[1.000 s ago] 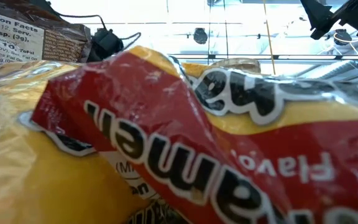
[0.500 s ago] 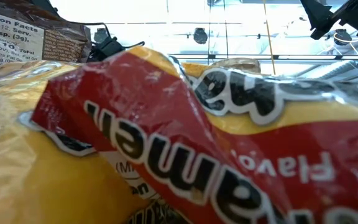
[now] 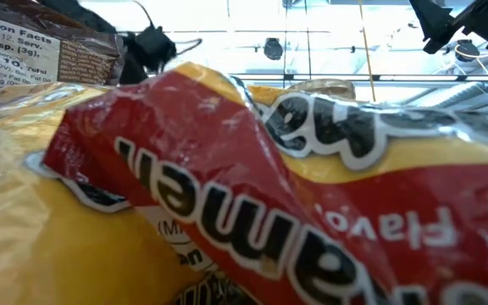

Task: Pick & Place Food Item
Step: Put the orange noodle pack into the bottom left transparent bin, then put the blue noodle pack into the bottom left transparent bin

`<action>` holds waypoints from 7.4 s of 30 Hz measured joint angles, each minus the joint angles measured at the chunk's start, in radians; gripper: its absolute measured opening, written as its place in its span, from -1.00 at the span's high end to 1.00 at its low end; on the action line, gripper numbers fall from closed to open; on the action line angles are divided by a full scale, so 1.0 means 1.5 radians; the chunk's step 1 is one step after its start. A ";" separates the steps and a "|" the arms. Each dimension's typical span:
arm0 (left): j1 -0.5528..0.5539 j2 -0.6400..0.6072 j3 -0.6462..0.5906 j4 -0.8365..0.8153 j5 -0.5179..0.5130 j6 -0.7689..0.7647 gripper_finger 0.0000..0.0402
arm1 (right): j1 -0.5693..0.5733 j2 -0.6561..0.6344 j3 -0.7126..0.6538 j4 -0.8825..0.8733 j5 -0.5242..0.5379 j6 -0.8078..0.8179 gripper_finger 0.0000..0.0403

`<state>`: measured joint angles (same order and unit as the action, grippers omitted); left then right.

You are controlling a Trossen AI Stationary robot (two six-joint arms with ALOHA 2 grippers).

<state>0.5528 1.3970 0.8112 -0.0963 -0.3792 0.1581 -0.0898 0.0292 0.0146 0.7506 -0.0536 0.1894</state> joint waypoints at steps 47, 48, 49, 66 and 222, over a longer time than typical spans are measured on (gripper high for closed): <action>-0.512 0.061 -0.045 0.138 0.266 -0.125 -0.08 | 0.000 0.002 0.000 -0.061 0.000 0.000 -0.89; -0.512 0.061 -0.045 0.140 0.266 -0.125 0.00 | 0.000 0.002 0.000 -0.062 0.000 0.000 -0.89; -0.512 0.061 -0.045 0.145 0.266 -0.125 0.09 | 0.000 0.002 0.000 -0.065 0.000 0.000 -0.89; -0.472 -0.071 -0.023 0.147 0.251 -0.081 0.92 | 0.000 0.003 0.000 -0.065 0.000 0.000 -0.89; -0.499 0.113 -0.087 0.219 0.368 -0.355 0.71 | 0.000 0.006 0.000 -0.439 0.017 -0.082 -0.89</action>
<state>-0.1963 1.5665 0.6807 0.2327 0.1728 -0.3749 -0.0898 0.0387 0.0147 0.0925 -0.0277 0.0663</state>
